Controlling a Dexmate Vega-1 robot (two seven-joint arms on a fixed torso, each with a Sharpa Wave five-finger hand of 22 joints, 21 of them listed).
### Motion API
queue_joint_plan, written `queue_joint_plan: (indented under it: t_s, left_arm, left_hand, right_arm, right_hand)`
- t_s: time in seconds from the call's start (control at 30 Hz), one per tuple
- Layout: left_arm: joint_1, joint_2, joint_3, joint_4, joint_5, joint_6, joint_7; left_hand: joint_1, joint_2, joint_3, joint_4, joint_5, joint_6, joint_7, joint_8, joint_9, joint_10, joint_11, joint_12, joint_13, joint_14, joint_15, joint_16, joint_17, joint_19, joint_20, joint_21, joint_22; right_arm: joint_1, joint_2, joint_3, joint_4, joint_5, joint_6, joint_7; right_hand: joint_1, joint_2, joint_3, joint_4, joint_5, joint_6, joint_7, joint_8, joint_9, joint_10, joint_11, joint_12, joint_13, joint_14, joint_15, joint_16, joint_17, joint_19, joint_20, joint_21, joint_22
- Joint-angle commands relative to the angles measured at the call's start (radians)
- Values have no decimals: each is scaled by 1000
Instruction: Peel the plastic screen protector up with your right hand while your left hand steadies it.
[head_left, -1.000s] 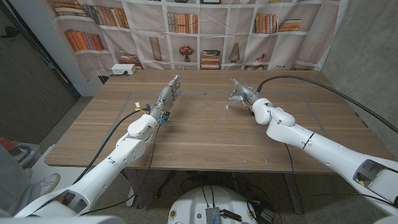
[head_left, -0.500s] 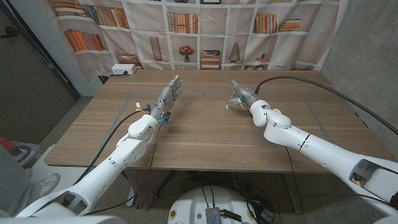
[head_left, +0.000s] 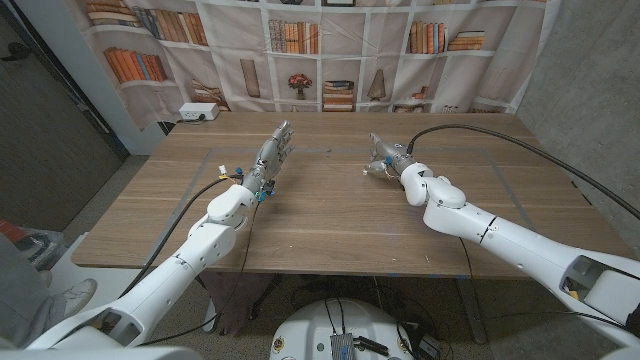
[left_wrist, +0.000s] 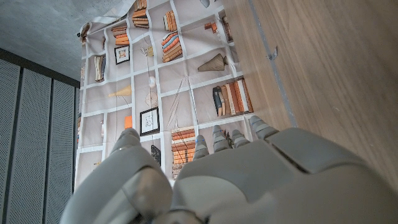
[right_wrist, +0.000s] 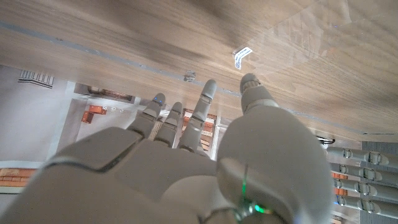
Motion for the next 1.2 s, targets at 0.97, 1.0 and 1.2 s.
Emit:
queue_joint_plan:
  t_s: [0.97, 1.0, 1.2]
  left_arm:
    - [20, 9, 0, -23, -7, 3, -1]
    - [19, 10, 0, -23, -8, 5, -2]
    - [14, 6, 2, -16, -7, 2, -5]
  left_hand:
    - [0, 9, -7, -2, 8, 6, -5, 4, 1, 13, -3, 4, 4, -5, 4, 2, 2, -7, 2, 2, 2]
    - [0, 9, -7, -2, 8, 6, -5, 4, 1, 13, -4, 4, 4, -5, 4, 2, 2, -7, 2, 2, 2]
    - [0, 10, -7, -2, 8, 7, -5, 4, 1, 14, -4, 4, 4, -5, 4, 2, 2, -8, 2, 2, 2]
  right_arm:
    - [-25, 69, -39, 61, -96, -45, -92]
    - [-25, 71, -40, 65, -98, -46, -96]
    - [-28, 79, -36, 69, -92, -60, -107]
  right_hand:
    - [105, -3, 28, -6, 19, 28, -10, 22, 2, 42, -21, 40, 24, 59, -79, 6, 2, 42, -35, 12, -1]
    - [105, -3, 27, -5, 18, 31, -11, 23, 2, 44, -23, 41, 24, 61, -79, 7, 3, 44, -35, 12, 0]
    - [100, 0, 23, 4, 15, 45, -12, 27, 1, 54, -24, 47, 27, 69, -83, 10, 5, 49, -38, 13, 0]
